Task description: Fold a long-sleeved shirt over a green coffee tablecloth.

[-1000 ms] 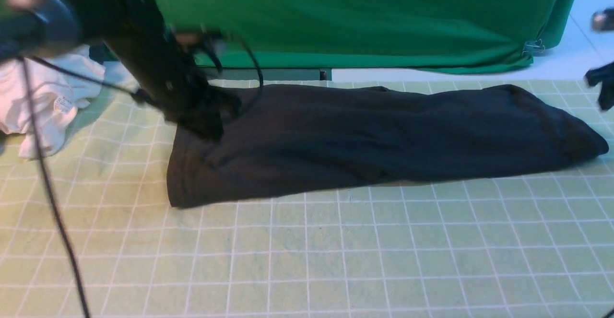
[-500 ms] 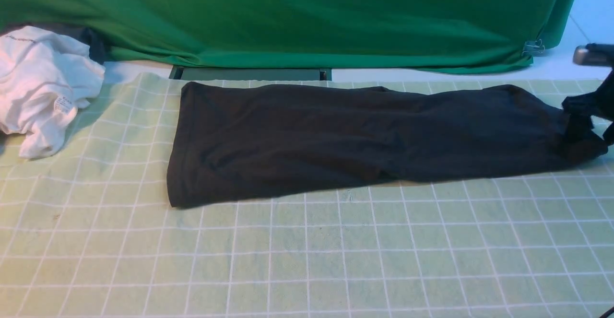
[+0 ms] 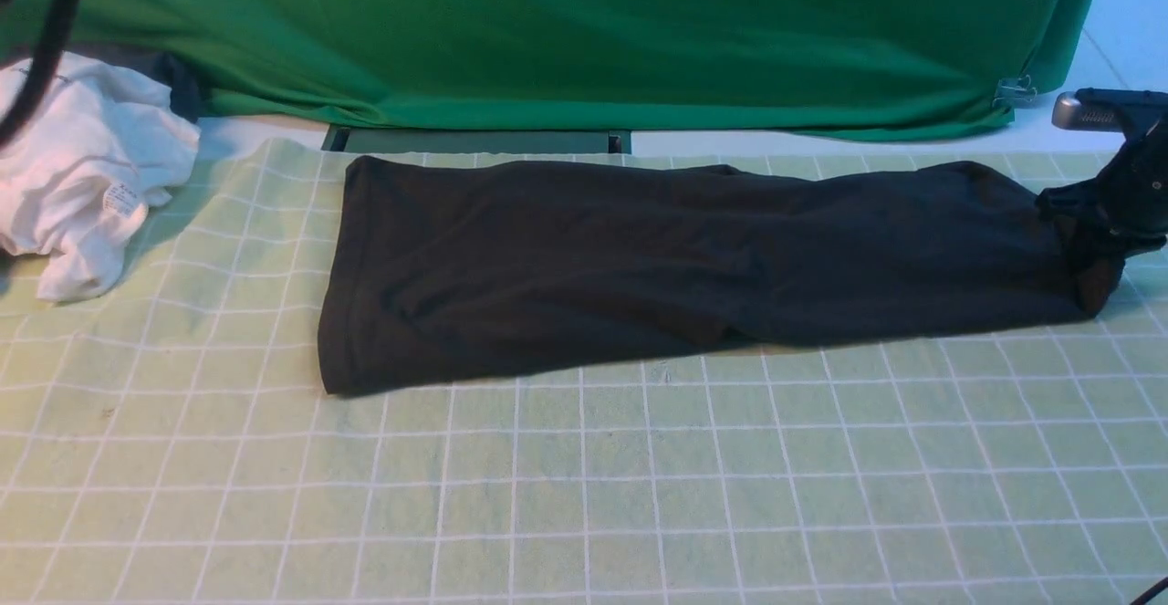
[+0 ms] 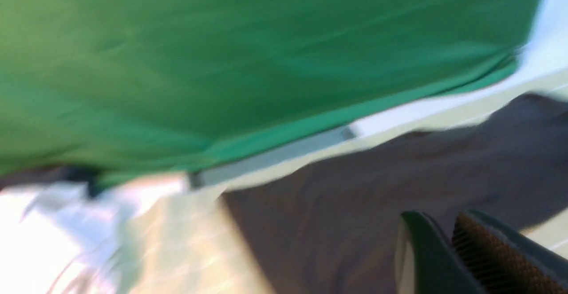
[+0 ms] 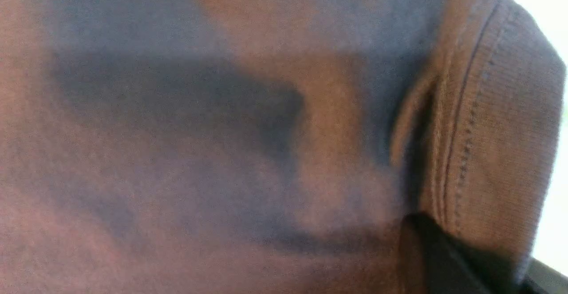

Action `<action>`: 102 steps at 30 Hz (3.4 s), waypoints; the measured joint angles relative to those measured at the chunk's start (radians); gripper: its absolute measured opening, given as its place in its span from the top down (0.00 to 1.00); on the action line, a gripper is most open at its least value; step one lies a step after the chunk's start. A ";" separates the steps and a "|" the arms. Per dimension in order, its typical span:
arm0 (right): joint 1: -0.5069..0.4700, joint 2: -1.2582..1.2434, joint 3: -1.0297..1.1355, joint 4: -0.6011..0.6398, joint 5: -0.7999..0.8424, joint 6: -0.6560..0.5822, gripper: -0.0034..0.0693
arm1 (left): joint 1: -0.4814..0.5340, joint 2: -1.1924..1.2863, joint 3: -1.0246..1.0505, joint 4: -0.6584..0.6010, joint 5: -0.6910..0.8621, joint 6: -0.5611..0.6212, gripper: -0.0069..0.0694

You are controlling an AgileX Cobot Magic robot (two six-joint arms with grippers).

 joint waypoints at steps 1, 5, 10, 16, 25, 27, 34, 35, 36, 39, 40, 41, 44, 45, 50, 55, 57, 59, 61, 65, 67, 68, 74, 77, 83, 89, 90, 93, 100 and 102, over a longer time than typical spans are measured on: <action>0.000 0.000 -0.002 -0.002 0.002 -0.003 0.86 | 0.000 -0.023 0.037 0.035 0.003 -0.028 0.84; -0.012 -0.036 -0.023 -0.060 0.009 -0.021 0.86 | 0.000 -0.111 0.213 0.257 0.093 -0.162 0.84; -0.031 -0.135 -0.074 -0.147 0.019 -0.008 0.86 | 0.000 -0.165 0.382 0.341 0.156 -0.239 0.83; -0.016 -0.279 -0.106 -0.037 0.013 -0.037 0.86 | 0.000 -0.182 0.499 0.329 0.060 -0.253 0.83; 0.338 -0.288 -0.107 0.063 0.027 -0.072 0.86 | 0.000 -0.184 0.501 0.284 -0.133 -0.281 0.83; 0.425 -0.274 -0.107 0.065 0.003 -0.072 0.86 | 0.000 -0.184 0.501 0.280 -0.142 -0.281 0.83; 0.682 -0.152 -0.107 0.076 -0.171 -0.053 0.86 | 0.000 -0.184 0.501 0.250 -0.142 -0.284 0.83; 0.719 -0.121 -0.107 0.072 -0.191 -0.048 0.86 | 0.000 -0.184 0.501 0.247 -0.142 -0.285 0.83; 0.743 -0.096 -0.107 0.065 -0.206 -0.046 0.86 | 0.000 -0.184 0.501 0.246 -0.142 -0.285 0.83; 0.797 -0.033 -0.106 0.048 -0.254 -0.046 0.86 | 0.000 -0.184 0.501 0.245 -0.142 -0.285 0.83; 0.806 -0.026 -0.106 0.047 -0.262 -0.046 0.86 | 0.000 -0.184 0.501 0.245 -0.142 -0.285 0.83; 0.820 -0.018 -0.106 0.043 -0.273 -0.046 0.86 | 0.000 -0.184 0.501 0.245 -0.142 -0.285 0.83; 0.846 -0.018 -0.106 0.040 -0.300 -0.046 0.86 | 0.000 -0.184 0.501 0.245 -0.142 -0.285 0.83; 0.852 -0.019 -0.107 0.040 -0.304 -0.046 0.86 | 0.000 -0.184 0.501 0.245 -0.142 -0.285 0.83; 0.867 -0.018 -0.107 0.045 -0.304 -0.046 0.85 | 0.000 -0.184 0.502 0.245 -0.154 -0.285 0.83; 0.872 -0.018 -0.107 0.089 -0.309 -0.052 0.77 | 0.000 -0.184 0.503 0.241 -0.182 -0.285 0.83; 0.874 -0.018 -0.110 0.128 -0.318 -0.064 0.63 | 0.000 -0.184 0.510 0.237 -0.196 -0.285 0.83; 0.876 -0.018 -0.120 0.142 -0.317 -0.069 0.52 | 0.000 -0.184 0.516 0.237 -0.197 -0.285 0.83; 0.878 -0.018 -0.180 0.158 -0.286 -0.071 0.31 | 0.000 -0.184 0.536 0.237 -0.210 -0.285 0.83; 0.855 -0.038 -0.276 0.162 -0.234 -0.072 0.33 | 0.000 -0.184 0.557 0.237 -0.217 -0.285 0.83; 0.836 -0.057 -0.297 0.156 -0.213 -0.072 0.47 | 0.000 -0.184 0.559 0.237 -0.226 -0.286 0.83; 0.826 -0.063 -0.301 0.154 -0.211 -0.072 0.53 | 0.000 -0.184 0.559 0.237 -0.231 -0.287 0.83; 0.772 -0.061 -0.267 0.145 -0.181 -0.060 0.92 | 0.000 -0.184 0.559 0.222 -0.255 -0.289 0.83; 0.781 -0.046 -0.212 0.143 -0.185 -0.074 0.93 | 0.000 -0.184 0.559 0.222 -0.266 -0.289 0.83; 0.821 -0.051 -0.210 0.120 -0.077 -0.160 0.92 | 0.000 -0.250 0.559 0.224 -0.268 -0.289 0.83; 0.777 -0.244 -0.207 -0.017 0.050 -0.167 0.92 | 0.000 -0.463 0.590 0.271 -0.319 -0.289 0.83; 0.742 -0.316 -0.186 -0.028 0.038 -0.159 0.92 | 0.000 -0.518 0.622 0.275 -0.342 -0.297 0.83; 0.656 -0.512 -0.115 -0.037 -0.024 -0.137 0.93 | 0.000 -0.599 0.683 0.279 -0.389 -0.311 0.83; 0.482 -0.920 0.231 -0.063 -0.250 -0.127 0.94 | 0.000 -0.756 0.813 0.357 -0.486 -0.322 0.83; 0.475 -1.009 0.368 -0.063 -0.335 -0.146 0.94 | 0.000 -0.768 0.828 0.378 -0.494 -0.322 0.83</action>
